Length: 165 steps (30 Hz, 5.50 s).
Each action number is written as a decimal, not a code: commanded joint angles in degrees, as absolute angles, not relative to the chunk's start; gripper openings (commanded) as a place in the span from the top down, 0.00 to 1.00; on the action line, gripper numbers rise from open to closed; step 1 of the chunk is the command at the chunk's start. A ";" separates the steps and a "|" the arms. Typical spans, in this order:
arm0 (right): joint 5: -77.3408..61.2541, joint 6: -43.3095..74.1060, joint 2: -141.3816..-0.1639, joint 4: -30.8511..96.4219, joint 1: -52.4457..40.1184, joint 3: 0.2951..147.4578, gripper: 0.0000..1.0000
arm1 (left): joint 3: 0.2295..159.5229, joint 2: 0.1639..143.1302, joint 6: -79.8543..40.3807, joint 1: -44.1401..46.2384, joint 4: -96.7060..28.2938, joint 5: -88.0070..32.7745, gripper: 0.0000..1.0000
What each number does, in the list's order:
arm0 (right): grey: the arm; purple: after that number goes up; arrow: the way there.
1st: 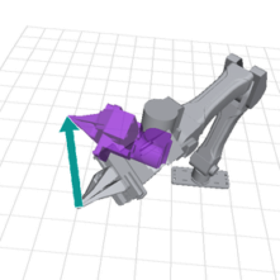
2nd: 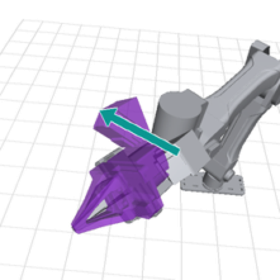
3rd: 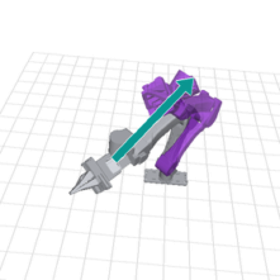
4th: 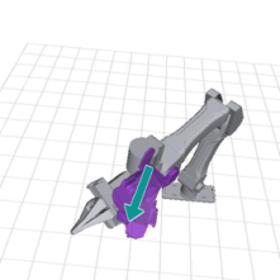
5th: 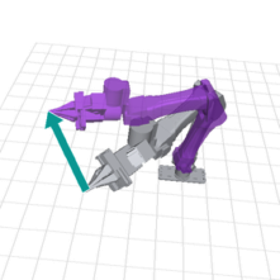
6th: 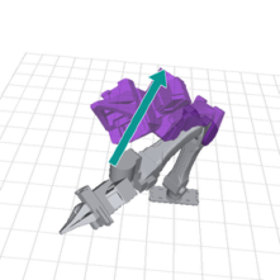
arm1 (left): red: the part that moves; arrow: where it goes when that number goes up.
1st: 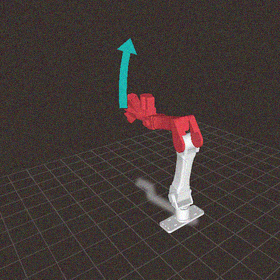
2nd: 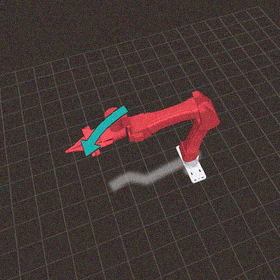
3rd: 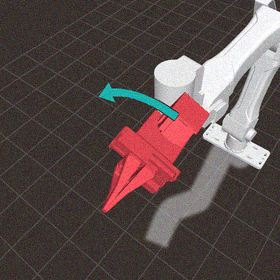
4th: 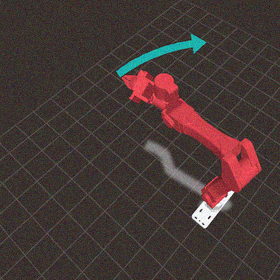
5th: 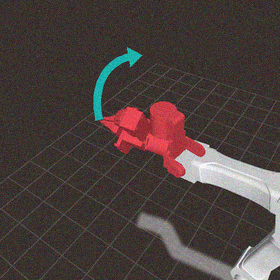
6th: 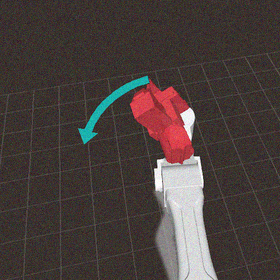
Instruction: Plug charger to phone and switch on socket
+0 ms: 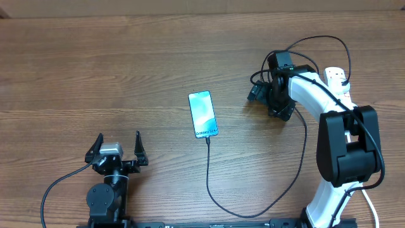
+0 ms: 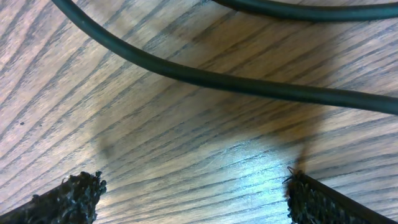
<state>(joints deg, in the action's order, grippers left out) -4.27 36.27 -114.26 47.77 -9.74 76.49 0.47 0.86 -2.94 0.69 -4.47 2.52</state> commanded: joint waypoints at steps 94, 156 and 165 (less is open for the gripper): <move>-4.58 36.10 -57.32 50.46 -23.49 76.31 0.00 | 0.36 0.23 -2.11 0.30 -4.47 2.04 0.00; -4.58 36.12 -57.69 54.94 -14.00 59.90 0.00 | 0.38 0.23 -2.11 0.30 -4.47 2.02 0.00; -4.58 36.12 -50.43 54.98 -12.38 47.88 0.00 | 0.36 0.21 -2.11 0.30 -4.47 2.04 0.00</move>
